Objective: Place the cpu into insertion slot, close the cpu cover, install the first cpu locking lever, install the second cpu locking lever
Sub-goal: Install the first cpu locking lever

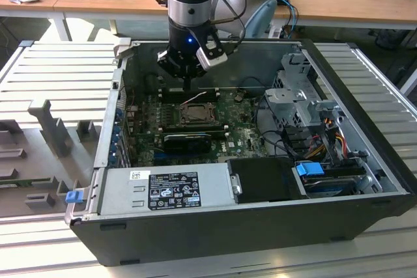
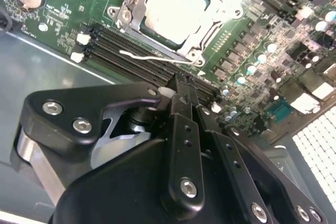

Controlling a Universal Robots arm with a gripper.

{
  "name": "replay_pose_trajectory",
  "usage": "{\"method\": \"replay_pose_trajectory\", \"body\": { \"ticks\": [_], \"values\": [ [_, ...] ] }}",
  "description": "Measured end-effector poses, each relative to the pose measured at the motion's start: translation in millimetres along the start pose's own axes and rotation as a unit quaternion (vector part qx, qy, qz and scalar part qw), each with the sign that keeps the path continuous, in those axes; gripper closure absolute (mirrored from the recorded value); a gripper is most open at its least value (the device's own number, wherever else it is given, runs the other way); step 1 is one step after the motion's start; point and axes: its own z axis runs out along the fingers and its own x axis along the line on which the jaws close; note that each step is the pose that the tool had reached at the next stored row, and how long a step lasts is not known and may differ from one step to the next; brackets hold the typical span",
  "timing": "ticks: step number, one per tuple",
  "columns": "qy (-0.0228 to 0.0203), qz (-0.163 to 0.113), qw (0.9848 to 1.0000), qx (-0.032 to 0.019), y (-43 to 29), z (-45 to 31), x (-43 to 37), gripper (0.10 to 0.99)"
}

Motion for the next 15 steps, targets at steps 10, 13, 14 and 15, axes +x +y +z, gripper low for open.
{"method": "replay_pose_trajectory", "body": {
  "ticks": [10,13,14,15],
  "values": [
    [-0.0001,0.0,0.9999,-0.016,-0.5,5.5,-4.4,0.98],
    [0.0017,-0.014,0.9998,-0.0158,-1.2,10.9,-5.2,0.98],
    [0.002,-0.017,0.9997,-0.0164,-1.4,12.8,-7.9,0.98],
    [0.0021,-0.017,0.9997,-0.0167,-1.5,13.8,-9.0,0.98]
  ]
}}
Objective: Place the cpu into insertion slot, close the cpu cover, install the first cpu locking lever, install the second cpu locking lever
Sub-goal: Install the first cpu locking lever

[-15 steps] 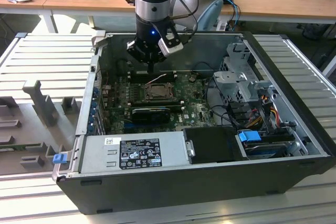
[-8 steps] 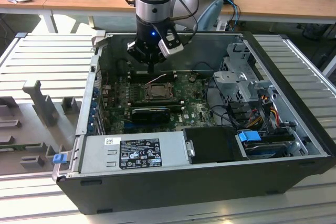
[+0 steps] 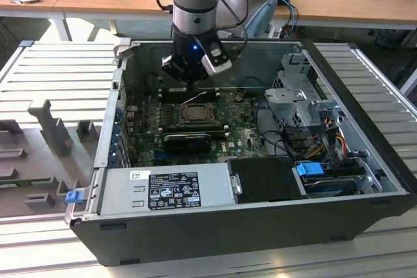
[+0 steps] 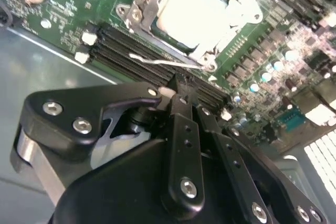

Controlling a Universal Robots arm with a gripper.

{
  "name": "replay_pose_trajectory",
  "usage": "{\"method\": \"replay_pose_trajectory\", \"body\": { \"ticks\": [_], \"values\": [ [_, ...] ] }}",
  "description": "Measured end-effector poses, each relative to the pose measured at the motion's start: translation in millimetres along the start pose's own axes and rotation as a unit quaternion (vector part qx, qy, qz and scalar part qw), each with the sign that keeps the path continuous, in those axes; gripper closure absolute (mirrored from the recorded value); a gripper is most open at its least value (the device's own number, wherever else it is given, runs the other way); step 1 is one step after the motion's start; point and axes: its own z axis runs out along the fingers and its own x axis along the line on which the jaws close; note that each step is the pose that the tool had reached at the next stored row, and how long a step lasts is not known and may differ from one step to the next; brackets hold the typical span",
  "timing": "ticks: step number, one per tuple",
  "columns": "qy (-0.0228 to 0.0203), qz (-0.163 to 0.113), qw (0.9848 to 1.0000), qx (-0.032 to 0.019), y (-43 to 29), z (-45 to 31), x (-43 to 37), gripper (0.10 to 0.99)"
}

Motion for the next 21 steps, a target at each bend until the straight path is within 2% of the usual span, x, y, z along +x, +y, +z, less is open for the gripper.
{"method": "replay_pose_trajectory", "body": {
  "ticks": [5,7,12,15,21],
  "values": [
    [0.001,-0.008,1.0,-0.0034,-0.3,1.7,-1.6,0.98],
    [0.0016,-0.016,0.9998,-0.01,-0.6,2.8,-5.0,0.98],
    [0.0022,-0.02,0.9997,-0.0112,-1.5,7.2,-11.7,0.98],
    [0.0024,-0.025,0.9995,-0.0189,-1.6,8.1,-13.5,0.98],
    [0.0026,-0.025,0.9995,-0.019,-2.4,12.6,-15.2,0.98]
  ]
}}
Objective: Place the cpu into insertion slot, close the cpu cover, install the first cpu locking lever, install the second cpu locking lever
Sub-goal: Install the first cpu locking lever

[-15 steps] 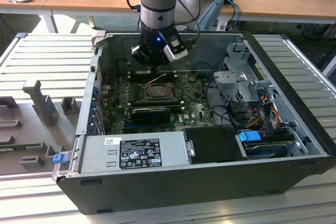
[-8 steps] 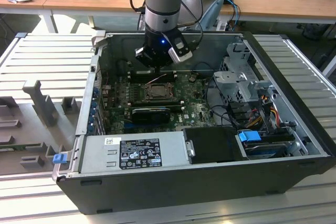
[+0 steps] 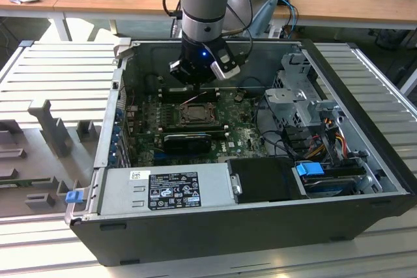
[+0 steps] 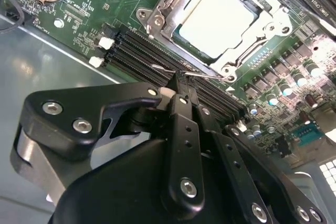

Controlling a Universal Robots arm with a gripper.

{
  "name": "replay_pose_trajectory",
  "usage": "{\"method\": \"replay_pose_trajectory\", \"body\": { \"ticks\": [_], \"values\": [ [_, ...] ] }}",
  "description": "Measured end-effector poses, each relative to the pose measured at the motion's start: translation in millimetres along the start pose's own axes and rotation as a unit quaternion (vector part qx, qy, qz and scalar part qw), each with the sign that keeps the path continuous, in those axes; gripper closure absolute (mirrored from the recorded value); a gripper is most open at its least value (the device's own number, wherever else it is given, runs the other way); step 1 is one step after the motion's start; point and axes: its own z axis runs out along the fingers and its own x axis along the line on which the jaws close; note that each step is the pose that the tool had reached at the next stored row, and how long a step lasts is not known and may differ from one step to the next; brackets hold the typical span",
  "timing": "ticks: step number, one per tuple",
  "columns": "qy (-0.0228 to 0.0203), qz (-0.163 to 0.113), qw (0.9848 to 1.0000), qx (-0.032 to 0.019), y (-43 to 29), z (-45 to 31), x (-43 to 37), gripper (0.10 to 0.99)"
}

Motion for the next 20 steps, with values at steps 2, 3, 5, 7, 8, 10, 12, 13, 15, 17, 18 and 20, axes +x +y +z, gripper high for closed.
{"method": "replay_pose_trajectory", "body": {
  "ticks": [2,3,5,7,8,10,12,13,15,17,18,20],
  "values": [
    [0.0001,0.0,1.0,0.0001,-0.1,0.4,-0.1,0.98],
    [0.0001,0.0,1.0,0.0,-0.2,0.8,-0.1,0.98],
    [0.0001,0.0,1.0,0.0,-0.2,1.1,-0.3,0.98],
    [0.0001,-0.001,1.0,-0.0001,-0.4,2.4,-1.1,0.98],
    [0.0002,-0.001,1.0,0.0,-0.5,3.3,-1.7,0.98],
    [0.0003,-0.002,1.0,0.0,-0.7,4.8,-2.8,0.98],
    [0.0004,-0.002,1.0,0.0001,-0.3,5.7,-4.3,0.98],
    [0.0003,-0.002,1.0,0.0,-0.1,6.1,-4.9,0.98],
    [0.0004,-0.002,1.0,0.0,-0.2,6.8,-6.6,0.98],
    [0.0005,-0.003,1.0,0.0,-0.4,7.9,-8.5,0.98],
    [0.0005,-0.003,1.0,0.0,-0.5,8.5,-9.3,0.98],
    [0.0005,-0.003,1.0,0.0,-1.0,10.4,-11.4,0.98]
  ]
}}
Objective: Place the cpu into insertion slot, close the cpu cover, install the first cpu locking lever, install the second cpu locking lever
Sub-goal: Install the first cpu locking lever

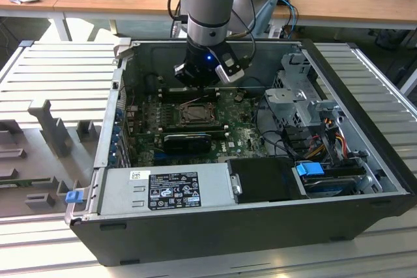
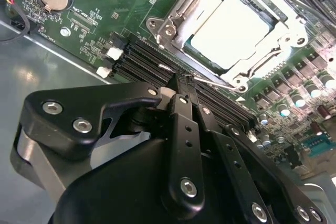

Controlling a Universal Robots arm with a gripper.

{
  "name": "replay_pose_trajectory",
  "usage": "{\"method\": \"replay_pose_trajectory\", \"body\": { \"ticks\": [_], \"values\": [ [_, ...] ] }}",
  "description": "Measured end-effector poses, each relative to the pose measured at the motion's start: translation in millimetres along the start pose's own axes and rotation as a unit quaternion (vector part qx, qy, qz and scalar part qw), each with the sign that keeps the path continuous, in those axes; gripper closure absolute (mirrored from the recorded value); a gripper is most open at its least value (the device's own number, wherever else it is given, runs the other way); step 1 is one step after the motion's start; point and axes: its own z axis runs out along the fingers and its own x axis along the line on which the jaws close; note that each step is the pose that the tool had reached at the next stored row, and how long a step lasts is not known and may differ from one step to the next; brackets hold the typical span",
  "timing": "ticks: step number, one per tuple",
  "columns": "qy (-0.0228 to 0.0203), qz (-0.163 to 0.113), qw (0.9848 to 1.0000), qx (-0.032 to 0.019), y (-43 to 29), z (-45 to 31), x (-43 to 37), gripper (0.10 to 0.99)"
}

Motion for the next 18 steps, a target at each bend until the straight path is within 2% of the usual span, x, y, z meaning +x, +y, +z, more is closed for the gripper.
{"method": "replay_pose_trajectory", "body": {
  "ticks": [7,18],
  "values": [
    [0.0002,-0.001,1.0,0.0,-1.3,5.8,-5.6,0.98],
    [0.0005,-0.003,1.0,0.0,-2.8,13.6,-6.0,0.98]
  ]
}}
